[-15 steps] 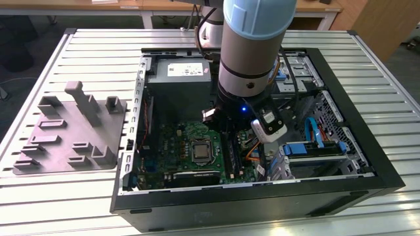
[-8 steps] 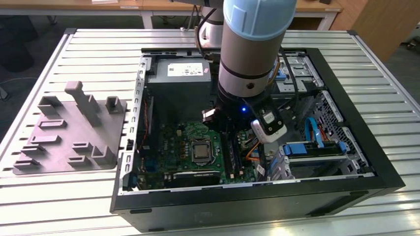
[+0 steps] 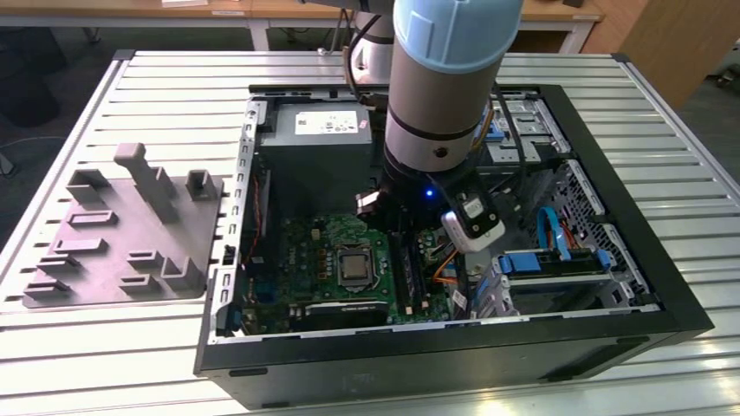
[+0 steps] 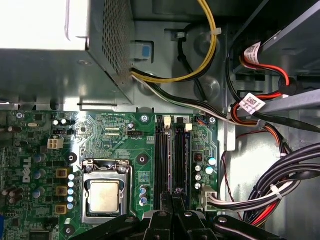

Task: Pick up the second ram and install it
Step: 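Insert the second ram into the second slot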

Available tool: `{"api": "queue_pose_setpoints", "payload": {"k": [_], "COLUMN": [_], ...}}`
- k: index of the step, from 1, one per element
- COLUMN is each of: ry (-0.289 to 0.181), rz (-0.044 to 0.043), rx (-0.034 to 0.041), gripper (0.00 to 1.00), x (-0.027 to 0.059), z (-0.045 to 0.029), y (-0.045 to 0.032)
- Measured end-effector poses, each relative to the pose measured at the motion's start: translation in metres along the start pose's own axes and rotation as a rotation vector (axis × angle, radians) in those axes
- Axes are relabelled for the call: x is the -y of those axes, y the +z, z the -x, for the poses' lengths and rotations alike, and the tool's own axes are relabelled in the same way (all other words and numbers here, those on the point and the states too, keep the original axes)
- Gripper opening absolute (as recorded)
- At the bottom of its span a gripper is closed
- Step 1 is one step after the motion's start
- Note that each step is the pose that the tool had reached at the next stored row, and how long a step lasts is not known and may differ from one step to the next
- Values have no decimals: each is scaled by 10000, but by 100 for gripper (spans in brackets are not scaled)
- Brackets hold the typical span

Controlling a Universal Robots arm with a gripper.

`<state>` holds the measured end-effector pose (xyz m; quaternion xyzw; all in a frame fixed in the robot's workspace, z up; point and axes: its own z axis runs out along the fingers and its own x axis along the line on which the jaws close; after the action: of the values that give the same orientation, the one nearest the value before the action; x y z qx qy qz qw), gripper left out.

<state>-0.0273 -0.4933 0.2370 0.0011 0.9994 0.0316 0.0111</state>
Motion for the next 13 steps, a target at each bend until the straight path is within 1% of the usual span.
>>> {"api": "queue_pose_setpoints", "payload": {"k": [13], "ry": [45], "rz": [-2], "rx": [3], "gripper": [12], "x": [0], "z": [-1], "y": [9]}}
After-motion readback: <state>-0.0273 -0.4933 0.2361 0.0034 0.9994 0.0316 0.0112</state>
